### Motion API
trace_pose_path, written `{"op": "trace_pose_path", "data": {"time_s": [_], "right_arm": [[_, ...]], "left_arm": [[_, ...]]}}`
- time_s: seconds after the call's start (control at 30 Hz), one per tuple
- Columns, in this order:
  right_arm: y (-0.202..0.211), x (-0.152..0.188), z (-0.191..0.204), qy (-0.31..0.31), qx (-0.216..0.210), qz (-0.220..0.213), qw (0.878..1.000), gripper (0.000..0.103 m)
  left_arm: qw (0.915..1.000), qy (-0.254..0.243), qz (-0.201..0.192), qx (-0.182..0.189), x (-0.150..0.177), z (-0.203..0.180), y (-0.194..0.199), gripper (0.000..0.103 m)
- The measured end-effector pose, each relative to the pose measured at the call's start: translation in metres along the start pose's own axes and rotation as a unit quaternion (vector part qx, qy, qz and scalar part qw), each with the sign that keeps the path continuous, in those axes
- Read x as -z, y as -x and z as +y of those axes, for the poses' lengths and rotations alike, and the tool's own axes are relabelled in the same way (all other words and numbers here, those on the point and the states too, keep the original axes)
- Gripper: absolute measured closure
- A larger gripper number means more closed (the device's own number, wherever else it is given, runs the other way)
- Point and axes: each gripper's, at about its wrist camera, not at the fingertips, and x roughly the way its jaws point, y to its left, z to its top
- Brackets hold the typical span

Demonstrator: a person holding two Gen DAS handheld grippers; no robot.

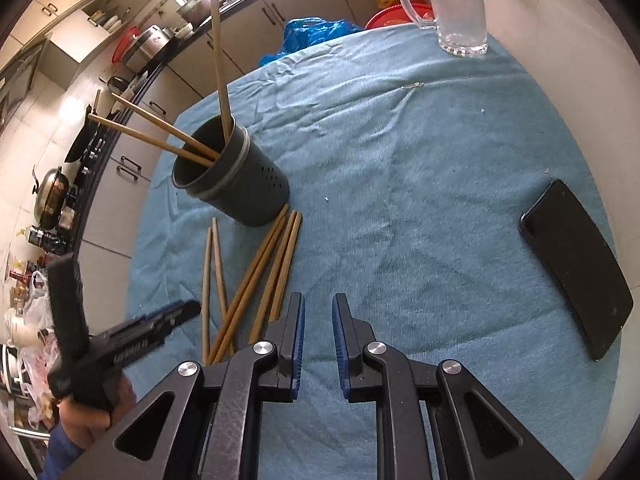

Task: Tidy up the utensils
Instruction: 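Close the left tool on a wooden chopstick while the right tool grasps another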

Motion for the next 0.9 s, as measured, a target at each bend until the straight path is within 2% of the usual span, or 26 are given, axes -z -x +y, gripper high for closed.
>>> {"op": "trace_pose_path", "data": {"time_s": [0.17,0.33,0.6,0.8,0.9], "right_arm": [[-0.003,-0.003,-0.003,0.002,0.002,0.004,1.000,0.084],[-0.014,-0.010,-0.002,-0.002,-0.002,0.018,1.000,0.081],[-0.066,-0.030,0.010,-0.031,-0.021,0.067,0.997,0.081],[-0.096,-0.042,0.022,-0.034,-0.010,0.088,0.995,0.081],[-0.103,-0.045,0.027,-0.027,0.014,0.087,0.996,0.082]], "left_arm": [[0.9998,-0.008,0.002,-0.020,-0.018,-0.005,-0.014,0.071],[0.9978,-0.018,-0.002,-0.065,-0.033,-0.010,-0.021,0.096],[0.9980,0.000,-0.003,-0.064,-0.009,0.006,-0.009,0.097],[0.9983,0.015,-0.005,-0.056,0.004,0.018,-0.002,0.097],[0.9984,0.015,-0.005,-0.054,0.010,0.020,0.001,0.097]]}}
